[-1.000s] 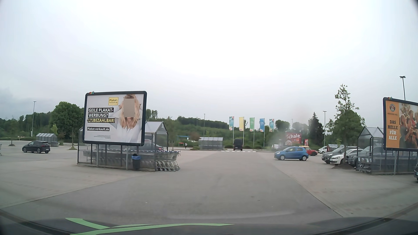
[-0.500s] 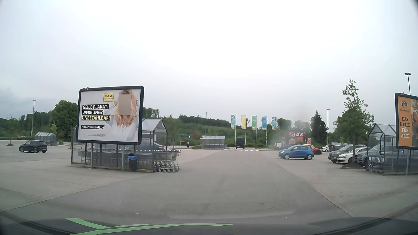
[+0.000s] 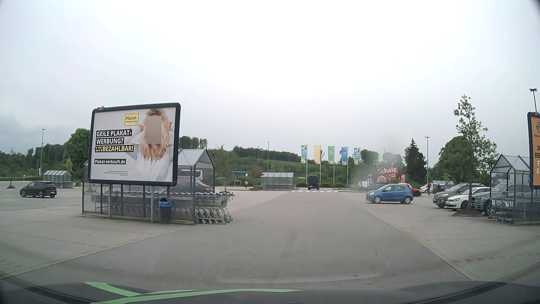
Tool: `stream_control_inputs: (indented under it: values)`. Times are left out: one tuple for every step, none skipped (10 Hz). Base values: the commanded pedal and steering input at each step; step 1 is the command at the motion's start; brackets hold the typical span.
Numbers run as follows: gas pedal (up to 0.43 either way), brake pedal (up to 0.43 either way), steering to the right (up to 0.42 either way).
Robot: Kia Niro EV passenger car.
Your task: Follow the waypoints while adhering to traffic rules and regulations
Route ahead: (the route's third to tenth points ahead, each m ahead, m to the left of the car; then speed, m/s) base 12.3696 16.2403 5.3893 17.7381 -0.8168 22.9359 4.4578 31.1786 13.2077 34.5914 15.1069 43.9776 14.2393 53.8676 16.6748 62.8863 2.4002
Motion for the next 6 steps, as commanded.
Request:
stream_control_inputs:
  values:
    - [0.039,0.0,-0.087]
    - [0.039,0.0,-0.112]
    - [0.039,0.0,-0.137]
    - [0.039,0.0,-0.159]
    - [0.039,0.0,-0.184]
    - [0.039,0.0,-0.215]
